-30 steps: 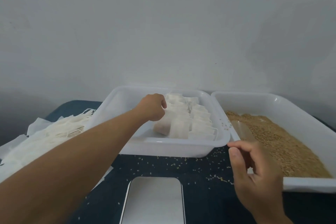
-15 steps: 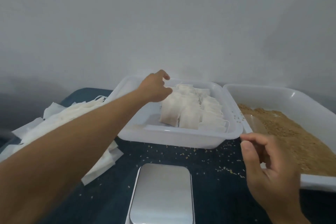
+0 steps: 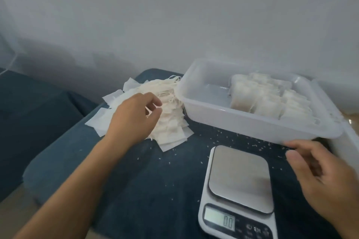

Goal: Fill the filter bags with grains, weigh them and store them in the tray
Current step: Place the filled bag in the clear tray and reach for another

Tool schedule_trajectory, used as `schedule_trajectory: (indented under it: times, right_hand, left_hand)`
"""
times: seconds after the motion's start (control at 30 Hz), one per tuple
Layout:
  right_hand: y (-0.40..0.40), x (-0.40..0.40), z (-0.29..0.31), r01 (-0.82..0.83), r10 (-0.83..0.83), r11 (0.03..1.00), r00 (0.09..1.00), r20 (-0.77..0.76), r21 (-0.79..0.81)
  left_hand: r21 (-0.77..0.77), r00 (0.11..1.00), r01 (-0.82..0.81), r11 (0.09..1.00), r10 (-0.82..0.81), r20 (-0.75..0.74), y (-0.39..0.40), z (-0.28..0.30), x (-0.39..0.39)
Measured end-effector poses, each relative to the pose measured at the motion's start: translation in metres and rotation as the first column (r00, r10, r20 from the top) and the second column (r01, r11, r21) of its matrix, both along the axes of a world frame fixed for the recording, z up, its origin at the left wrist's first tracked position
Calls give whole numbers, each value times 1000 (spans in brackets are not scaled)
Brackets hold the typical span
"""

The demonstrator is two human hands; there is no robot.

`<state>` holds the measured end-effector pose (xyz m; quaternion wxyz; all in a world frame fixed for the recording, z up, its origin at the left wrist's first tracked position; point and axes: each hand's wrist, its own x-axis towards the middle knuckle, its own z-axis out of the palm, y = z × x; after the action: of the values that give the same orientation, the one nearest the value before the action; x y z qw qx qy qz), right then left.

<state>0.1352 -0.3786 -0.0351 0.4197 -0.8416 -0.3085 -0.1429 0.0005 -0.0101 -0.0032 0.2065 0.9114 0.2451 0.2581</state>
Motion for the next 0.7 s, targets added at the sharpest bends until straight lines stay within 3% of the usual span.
schedule_trajectory:
  times: [0.17,0.47,0.57,0.7]
  right_hand:
    - [7,-1,-6,6,-8,999,999,-41,-53]
    - [22,-11,0,-10,-1,996,994,-113,-94]
    - [22,-11,-2,3,-13,997,993,-118,-83]
    - [21,-8,-6,11,-21,996,993,-115,-86]
  left_hand:
    - [40,986,-165,986,164,20,35,-42,-23]
    - [24,992,-112,993,110,66,47,-37,-21]
    - [38,999,44,998,-45,30,32,-38,-28]
    - [82,958,263,961,-250,-142,1,-50,-23]
